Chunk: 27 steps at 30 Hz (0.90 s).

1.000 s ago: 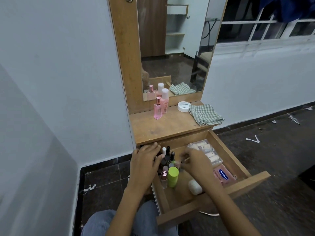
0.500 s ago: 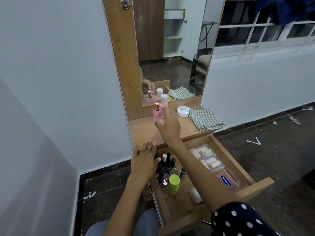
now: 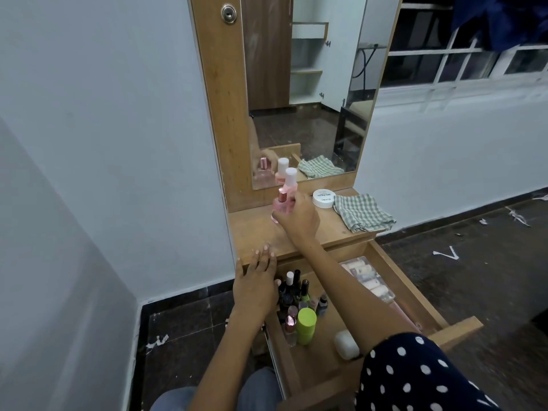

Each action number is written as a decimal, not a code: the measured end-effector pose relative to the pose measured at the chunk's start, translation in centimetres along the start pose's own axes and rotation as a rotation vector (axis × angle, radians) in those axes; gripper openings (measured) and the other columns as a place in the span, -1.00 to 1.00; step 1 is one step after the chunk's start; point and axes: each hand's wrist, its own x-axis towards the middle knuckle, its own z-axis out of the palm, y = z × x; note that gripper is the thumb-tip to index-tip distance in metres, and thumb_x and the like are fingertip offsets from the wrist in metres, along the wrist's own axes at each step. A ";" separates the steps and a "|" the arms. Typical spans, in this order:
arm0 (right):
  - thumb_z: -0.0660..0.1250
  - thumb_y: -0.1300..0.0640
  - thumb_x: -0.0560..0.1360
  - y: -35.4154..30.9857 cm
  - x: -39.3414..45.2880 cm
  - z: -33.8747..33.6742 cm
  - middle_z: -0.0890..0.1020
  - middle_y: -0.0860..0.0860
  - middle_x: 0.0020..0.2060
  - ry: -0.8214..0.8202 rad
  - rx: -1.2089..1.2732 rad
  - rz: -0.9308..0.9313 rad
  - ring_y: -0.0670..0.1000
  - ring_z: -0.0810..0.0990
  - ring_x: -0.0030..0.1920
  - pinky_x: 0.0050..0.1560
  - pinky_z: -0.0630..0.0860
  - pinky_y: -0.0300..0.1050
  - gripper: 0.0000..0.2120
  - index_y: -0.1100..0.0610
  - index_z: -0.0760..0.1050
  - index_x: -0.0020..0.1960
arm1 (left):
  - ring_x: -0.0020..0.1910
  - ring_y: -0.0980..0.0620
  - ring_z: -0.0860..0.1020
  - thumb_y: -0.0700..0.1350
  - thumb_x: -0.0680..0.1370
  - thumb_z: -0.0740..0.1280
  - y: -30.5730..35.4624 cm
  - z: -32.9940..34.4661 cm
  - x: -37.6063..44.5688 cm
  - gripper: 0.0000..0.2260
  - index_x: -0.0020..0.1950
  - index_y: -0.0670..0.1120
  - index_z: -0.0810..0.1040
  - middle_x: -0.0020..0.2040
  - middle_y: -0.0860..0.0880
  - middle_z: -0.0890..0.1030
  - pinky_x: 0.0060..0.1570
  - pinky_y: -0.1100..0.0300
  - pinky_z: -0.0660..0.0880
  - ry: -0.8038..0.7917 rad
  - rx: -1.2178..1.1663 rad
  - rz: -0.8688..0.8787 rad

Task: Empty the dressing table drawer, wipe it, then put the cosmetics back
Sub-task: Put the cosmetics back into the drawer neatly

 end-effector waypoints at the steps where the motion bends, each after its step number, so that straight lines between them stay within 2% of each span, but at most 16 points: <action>1: 0.44 -0.02 0.33 0.1 -0.3 -0.4 0.56 0.02 -0.20 -0.004 0.037 0.013 0.03 0.53 -0.23 -0.28 0.41 -0.09 -0.74 0.12 0.46 -0.15 | 0.54 -0.02 -0.15 -0.02 0.66 0.02 0.0 0.0 0.0 -0.47 0.56 -0.07 -0.14 0.56 -0.04 -0.20 0.46 -0.10 -0.16 0.001 0.002 0.001; 5: 0.42 -0.09 0.28 1.3 -2.9 -3.0 0.56 -0.07 -0.32 -0.028 0.132 0.019 -0.08 0.53 -0.31 -0.30 0.48 -0.12 -0.78 0.01 0.43 -0.27 | 0.54 -0.01 -0.16 -0.02 0.66 0.01 0.0 0.2 0.0 -0.46 0.56 -0.08 -0.17 0.55 -0.03 -0.23 0.46 -0.08 -0.16 -0.004 0.002 0.007; 7: 0.44 -0.07 0.26 2.2 -4.7 -5.2 0.57 -0.09 -0.29 -0.043 0.156 -0.010 -0.13 0.55 -0.28 -0.26 0.54 -0.13 -0.78 0.02 0.50 -0.22 | 0.54 -0.01 -0.16 -0.01 0.66 0.01 0.0 0.2 0.1 -0.46 0.56 -0.08 -0.18 0.55 -0.03 -0.24 0.46 -0.07 -0.15 -0.006 -0.001 0.008; 10: 0.50 0.01 0.27 3.5 -7.7 -9.0 0.60 -0.08 -0.23 -0.103 0.208 -0.034 -0.12 0.58 -0.22 -0.20 0.56 -0.20 -0.75 0.06 0.54 -0.13 | 0.54 -0.01 -0.16 -0.01 0.66 0.01 0.0 0.4 0.1 -0.46 0.56 -0.08 -0.18 0.55 -0.03 -0.25 0.47 -0.07 -0.15 -0.010 0.001 0.005; 12: 0.53 0.08 0.28 4.2 -9.7 -11.4 0.60 -0.08 -0.25 -0.138 0.204 -0.042 -0.15 0.57 -0.24 -0.23 0.51 -0.34 -0.78 0.07 0.54 -0.15 | 0.54 0.00 -0.17 -0.01 0.66 0.01 0.1 0.5 0.1 -0.46 0.56 -0.08 -0.18 0.55 -0.03 -0.25 0.47 -0.07 -0.15 -0.011 -0.006 0.004; 14: 0.54 0.15 0.26 5.1 -11.4 -12.8 0.60 -0.10 -0.31 -0.180 0.174 -0.023 -0.16 0.56 -0.27 -0.28 0.46 -0.39 -0.79 0.06 0.53 -0.21 | 0.54 0.00 -0.17 -0.01 0.66 0.01 0.1 0.5 0.0 -0.46 0.56 -0.08 -0.18 0.55 -0.03 -0.25 0.47 -0.06 -0.15 -0.008 -0.019 0.001; 17: 0.53 0.17 0.25 6.9 -13.3 -13.1 0.59 -0.08 -0.37 -0.218 0.102 0.023 -0.13 0.56 -0.32 -0.33 0.44 -0.34 -0.80 0.06 0.50 -0.29 | 0.53 0.01 -0.19 -0.01 0.66 0.01 0.3 0.5 0.0 -0.46 0.56 -0.08 -0.17 0.55 -0.03 -0.26 0.47 -0.06 -0.15 -0.009 -0.052 -0.010; 21: 0.49 0.05 0.29 8.5 -14.8 -12.2 0.60 -0.07 -0.40 -0.237 -0.003 0.122 -0.13 0.59 -0.32 -0.33 0.46 -0.28 -0.80 0.02 0.46 -0.29 | 0.53 0.00 -0.20 -0.01 0.66 0.02 0.4 0.4 -0.1 -0.46 0.56 -0.08 -0.17 0.55 -0.03 -0.25 0.47 -0.07 -0.15 -0.020 -0.087 -0.019; 24: 0.44 -0.01 0.32 8.8 -15.2 -11.5 0.60 -0.07 -0.37 -0.302 -0.065 0.112 -0.14 0.58 -0.31 -0.29 0.53 -0.15 -0.83 0.02 0.48 -0.23 | 0.53 0.00 -0.21 -0.01 0.66 0.02 0.4 0.4 -0.1 -0.45 0.56 -0.08 -0.18 0.55 -0.03 -0.26 0.47 -0.06 -0.15 -0.027 -0.098 -0.017; 27: 0.40 -0.03 0.34 8.7 -15.4 -10.7 0.56 -0.04 -0.40 -0.335 -0.157 0.099 -0.11 0.53 -0.34 -0.33 0.46 -0.15 -0.83 0.03 0.46 -0.28 | 0.53 0.00 -0.21 -0.01 0.66 0.02 0.3 0.4 -0.2 -0.45 0.56 -0.08 -0.19 0.55 -0.03 -0.26 0.47 -0.06 -0.16 -0.023 -0.095 -0.017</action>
